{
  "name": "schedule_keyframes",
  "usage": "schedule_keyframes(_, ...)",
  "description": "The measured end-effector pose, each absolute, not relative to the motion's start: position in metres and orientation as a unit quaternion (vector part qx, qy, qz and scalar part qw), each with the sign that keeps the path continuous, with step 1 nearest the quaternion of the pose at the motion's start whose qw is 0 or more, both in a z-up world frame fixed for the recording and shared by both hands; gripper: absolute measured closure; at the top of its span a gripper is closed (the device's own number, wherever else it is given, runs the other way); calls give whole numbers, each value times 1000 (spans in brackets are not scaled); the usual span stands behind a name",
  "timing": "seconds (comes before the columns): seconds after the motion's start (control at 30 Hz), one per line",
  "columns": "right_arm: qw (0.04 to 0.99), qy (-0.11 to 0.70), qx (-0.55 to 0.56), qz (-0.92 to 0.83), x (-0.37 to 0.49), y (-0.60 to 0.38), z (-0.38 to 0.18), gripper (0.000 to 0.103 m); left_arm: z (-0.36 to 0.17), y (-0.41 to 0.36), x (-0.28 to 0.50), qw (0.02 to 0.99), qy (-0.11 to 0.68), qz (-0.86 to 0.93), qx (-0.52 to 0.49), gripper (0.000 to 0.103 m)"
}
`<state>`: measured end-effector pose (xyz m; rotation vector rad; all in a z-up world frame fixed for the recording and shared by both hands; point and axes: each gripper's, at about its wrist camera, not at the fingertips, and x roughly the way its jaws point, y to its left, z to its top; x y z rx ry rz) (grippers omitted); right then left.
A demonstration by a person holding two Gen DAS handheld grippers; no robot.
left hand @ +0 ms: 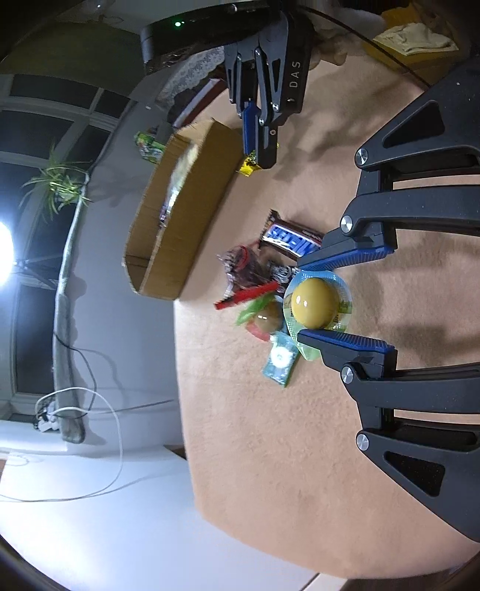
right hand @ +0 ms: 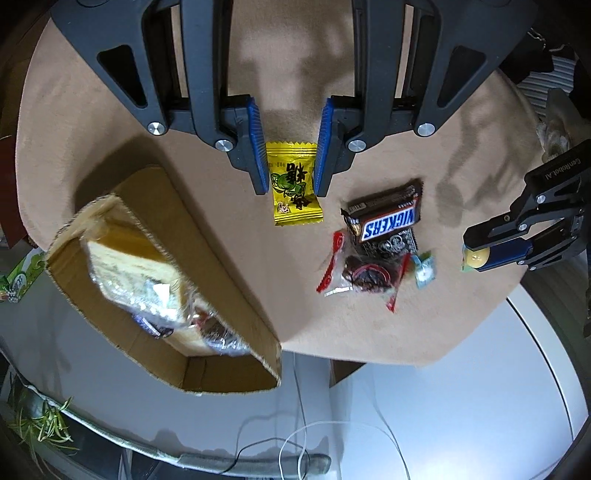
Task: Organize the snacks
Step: 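Carry both candies into the box and open both grippers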
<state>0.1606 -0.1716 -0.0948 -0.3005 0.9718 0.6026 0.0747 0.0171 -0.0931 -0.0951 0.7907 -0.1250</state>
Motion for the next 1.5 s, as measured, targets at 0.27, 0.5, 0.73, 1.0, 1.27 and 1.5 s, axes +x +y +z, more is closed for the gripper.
schedule_keyframes(0.27,847,437,-120,276,161,-191,-67,77,-68,12,81,930,357,-71,-52,72)
schedule_keyframes(0.5,865,419,-95,258,179,-217,-44,77,-52,4,97,936,339,-81,-52,72)
schedule_keyframes(0.73,879,409,-85,232,203,-242,-29,77,-37,-16,123,939,327,-101,-46,72)
schedule_keyframes(1.0,885,411,-72,207,236,-267,-26,77,-28,-41,153,937,322,-125,-49,72)
schedule_keyframes(1.27,886,420,-60,184,270,-285,-32,77,-31,-66,187,934,328,-139,-42,72)
schedule_keyframes(1.5,884,432,-54,172,297,-298,-41,77,-42,-82,216,927,342,-147,-42,72)
